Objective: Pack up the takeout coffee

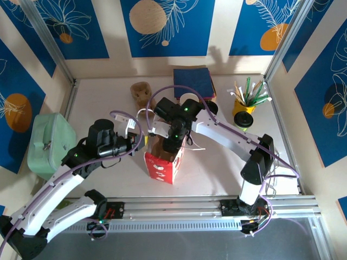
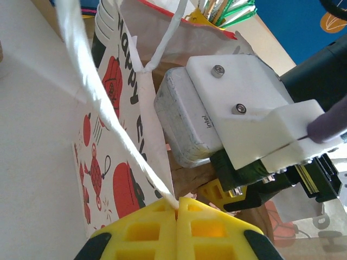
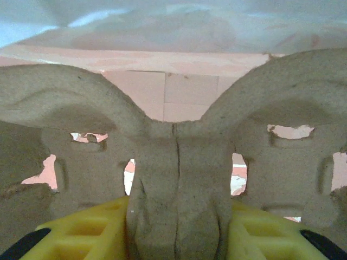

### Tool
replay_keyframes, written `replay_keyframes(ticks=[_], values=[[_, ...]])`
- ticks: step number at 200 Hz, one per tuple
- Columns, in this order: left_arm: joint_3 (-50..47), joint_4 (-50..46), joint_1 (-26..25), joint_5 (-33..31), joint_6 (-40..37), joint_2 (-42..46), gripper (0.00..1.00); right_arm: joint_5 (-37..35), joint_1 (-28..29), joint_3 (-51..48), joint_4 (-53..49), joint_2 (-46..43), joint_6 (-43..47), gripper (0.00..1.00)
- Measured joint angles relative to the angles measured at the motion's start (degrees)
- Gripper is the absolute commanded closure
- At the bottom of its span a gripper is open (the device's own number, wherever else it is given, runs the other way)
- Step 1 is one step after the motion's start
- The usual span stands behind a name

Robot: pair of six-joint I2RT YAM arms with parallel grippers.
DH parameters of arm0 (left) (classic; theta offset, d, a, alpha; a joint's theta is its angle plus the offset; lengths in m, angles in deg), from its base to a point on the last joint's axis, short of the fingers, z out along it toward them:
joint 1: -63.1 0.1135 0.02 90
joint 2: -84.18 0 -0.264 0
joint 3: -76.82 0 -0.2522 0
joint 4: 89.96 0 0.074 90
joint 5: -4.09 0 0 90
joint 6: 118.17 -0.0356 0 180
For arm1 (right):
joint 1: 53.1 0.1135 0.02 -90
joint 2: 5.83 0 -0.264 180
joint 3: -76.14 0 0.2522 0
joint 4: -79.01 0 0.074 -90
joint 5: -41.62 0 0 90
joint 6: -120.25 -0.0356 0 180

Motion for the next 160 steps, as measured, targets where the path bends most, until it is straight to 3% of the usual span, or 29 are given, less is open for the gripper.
replay_keyframes(ticks=[160], values=[[0.1,0.5,0.0,-0.4,1.7,-0.5,0.98,0.5,0.0,-5.2,2.7,1.4,-1.7,0.60]])
